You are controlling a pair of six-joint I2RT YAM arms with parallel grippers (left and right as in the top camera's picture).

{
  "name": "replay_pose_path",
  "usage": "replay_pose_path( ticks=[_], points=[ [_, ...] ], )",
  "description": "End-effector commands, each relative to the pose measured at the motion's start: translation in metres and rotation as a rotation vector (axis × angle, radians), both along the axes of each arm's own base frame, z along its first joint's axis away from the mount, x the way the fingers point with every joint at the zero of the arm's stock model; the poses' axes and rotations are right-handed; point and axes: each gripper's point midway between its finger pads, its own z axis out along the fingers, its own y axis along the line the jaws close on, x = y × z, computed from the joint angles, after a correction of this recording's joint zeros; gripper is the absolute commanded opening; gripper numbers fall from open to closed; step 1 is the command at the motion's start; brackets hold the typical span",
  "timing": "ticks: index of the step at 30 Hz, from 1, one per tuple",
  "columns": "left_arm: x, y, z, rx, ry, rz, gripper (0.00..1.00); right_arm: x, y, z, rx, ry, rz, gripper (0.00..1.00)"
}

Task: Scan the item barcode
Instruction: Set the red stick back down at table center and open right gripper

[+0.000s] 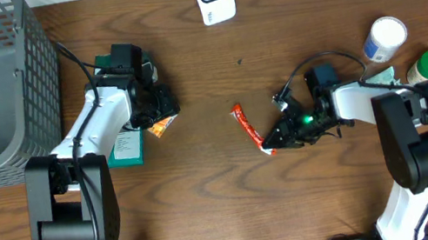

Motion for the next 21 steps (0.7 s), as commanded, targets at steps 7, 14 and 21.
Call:
replay_pose_path(
  ticks=[7, 14, 21],
  points=[
    [0.003, 0.001, 0.007, 0.000, -0.016, 0.000, 0.51, 0.006, -0.043, -0.036, -0.244, 0.003, -0.049, 0.64],
    [0.003, 0.001, 0.007, 0.000, -0.015, 0.000, 0.51, 0.014, -0.042, -0.033, -0.242, -0.022, -0.054, 0.75],
    [0.003, 0.001, 0.007, 0.001, -0.017, -0.003, 0.51, 0.021, -0.061, -0.045, -0.382, -0.018, -0.095, 0.66]
  ],
)
